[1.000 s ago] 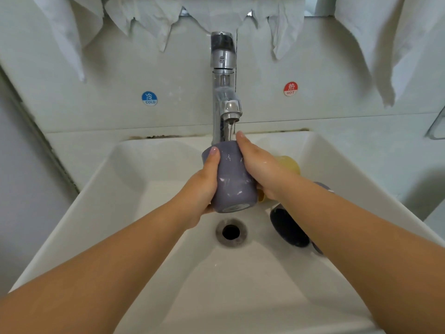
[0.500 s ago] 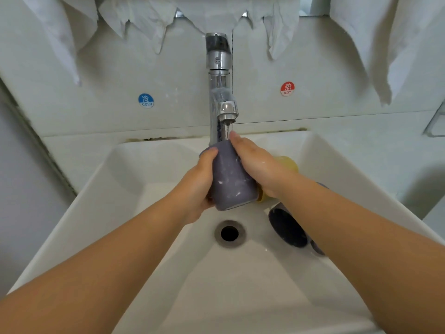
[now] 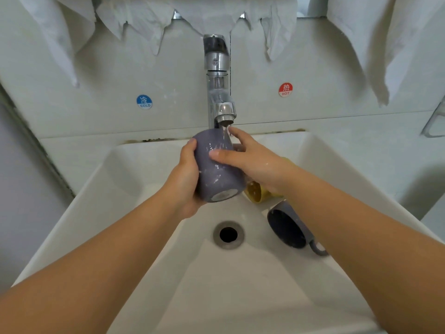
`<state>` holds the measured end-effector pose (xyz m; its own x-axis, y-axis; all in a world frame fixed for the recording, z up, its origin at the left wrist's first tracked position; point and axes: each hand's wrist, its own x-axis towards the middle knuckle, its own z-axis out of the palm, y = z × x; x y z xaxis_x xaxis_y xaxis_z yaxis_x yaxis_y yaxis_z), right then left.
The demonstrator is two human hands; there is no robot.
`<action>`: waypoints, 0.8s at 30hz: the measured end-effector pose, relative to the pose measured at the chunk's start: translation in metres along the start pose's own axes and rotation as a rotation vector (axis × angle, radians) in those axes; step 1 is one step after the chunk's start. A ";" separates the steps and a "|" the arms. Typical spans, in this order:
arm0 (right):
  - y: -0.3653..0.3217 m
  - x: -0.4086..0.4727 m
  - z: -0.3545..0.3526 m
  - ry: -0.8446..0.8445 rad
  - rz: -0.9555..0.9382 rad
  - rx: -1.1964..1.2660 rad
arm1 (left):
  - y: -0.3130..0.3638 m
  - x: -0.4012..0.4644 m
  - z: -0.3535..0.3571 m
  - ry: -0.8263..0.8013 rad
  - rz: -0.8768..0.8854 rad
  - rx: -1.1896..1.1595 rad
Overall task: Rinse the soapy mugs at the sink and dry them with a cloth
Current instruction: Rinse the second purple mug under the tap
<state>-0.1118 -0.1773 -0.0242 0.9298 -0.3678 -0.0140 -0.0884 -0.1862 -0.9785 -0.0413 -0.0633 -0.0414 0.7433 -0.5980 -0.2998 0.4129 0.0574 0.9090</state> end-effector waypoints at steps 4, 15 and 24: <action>-0.005 0.001 0.001 0.129 -0.125 -0.082 | 0.004 0.002 -0.008 -0.014 0.009 0.017; -0.004 0.001 -0.003 0.235 -0.037 -0.122 | 0.007 -0.007 -0.019 -0.105 0.094 -0.037; 0.002 0.002 -0.001 0.206 0.104 0.008 | 0.004 -0.004 -0.025 -0.194 0.089 0.122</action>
<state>-0.1103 -0.1795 -0.0263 0.8230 -0.5632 -0.0737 -0.1765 -0.1303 -0.9756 -0.0297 -0.0406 -0.0436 0.6543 -0.7378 -0.1661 0.2748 0.0274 0.9611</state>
